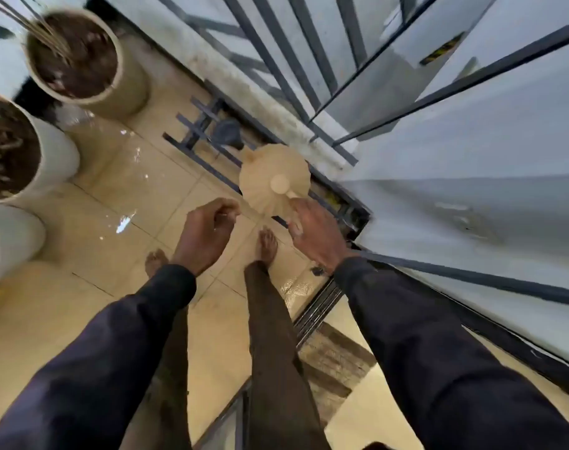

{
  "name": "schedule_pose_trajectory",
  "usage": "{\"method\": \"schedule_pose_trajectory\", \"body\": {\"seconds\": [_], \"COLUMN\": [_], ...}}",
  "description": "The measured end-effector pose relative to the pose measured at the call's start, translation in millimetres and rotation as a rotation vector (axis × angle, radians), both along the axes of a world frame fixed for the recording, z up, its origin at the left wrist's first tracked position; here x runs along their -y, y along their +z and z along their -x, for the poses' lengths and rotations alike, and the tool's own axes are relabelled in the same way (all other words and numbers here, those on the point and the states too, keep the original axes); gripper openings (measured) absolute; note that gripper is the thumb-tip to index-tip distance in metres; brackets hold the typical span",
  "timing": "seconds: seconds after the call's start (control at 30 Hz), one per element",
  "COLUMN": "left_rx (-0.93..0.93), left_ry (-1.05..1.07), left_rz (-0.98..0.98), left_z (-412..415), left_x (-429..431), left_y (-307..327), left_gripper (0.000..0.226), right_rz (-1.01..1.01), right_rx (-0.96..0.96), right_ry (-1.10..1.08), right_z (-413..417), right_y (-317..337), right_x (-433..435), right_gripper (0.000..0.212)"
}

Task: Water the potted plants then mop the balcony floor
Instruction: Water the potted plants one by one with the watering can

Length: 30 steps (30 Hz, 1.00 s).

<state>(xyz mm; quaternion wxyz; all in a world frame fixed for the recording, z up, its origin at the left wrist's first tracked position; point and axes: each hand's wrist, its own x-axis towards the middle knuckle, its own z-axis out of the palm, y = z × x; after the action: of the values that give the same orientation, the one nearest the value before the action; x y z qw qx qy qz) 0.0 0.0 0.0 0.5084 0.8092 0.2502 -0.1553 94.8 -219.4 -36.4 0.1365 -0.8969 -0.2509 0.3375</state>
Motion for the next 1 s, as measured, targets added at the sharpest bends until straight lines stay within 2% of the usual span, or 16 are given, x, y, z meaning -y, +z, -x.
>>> {"method": "schedule_pose_trajectory", "body": {"seconds": [0.13,0.27,0.37,0.5,0.57,0.63,0.87,1.0], "left_rx": [-0.077,-0.102,-0.097,-0.11,-0.114,-0.132,-0.171,-0.202], "left_ry": [-0.03,0.045,0.078,0.126,0.17,0.197,0.339,0.37], "left_rz": [0.041,0.117,0.183,0.25,0.284,0.309,0.401,0.389], "left_z": [-17,-22,-32,-47,-51,-52,-21,4], "left_x": [25,42,46,46,46,49,45,20], "left_y": [-62,-118,-144,-171,-182,-187,-190,-194], "left_gripper": [0.023,0.022,0.019,0.018,0.019,0.019,0.025,0.023], "right_rz": [0.067,0.084,0.093,0.148,0.118,0.079,-0.102,-0.221], "right_rx": [0.006,0.038,0.025,-0.132,-0.267,-0.317,-0.236,-0.172], "right_ry": [0.074,0.08,-0.005,-0.155,-0.217,-0.208,-0.317,-0.46], "right_z": [-19,-27,-36,-51,-54,-54,-43,-31], "right_y": [-54,-104,-136,-171,-190,-207,-217,-207], "right_x": [11,17,16,5,5,7,4,-26], "right_gripper": [0.046,0.05,0.049,0.031,0.025,0.03,0.03,0.046]}}
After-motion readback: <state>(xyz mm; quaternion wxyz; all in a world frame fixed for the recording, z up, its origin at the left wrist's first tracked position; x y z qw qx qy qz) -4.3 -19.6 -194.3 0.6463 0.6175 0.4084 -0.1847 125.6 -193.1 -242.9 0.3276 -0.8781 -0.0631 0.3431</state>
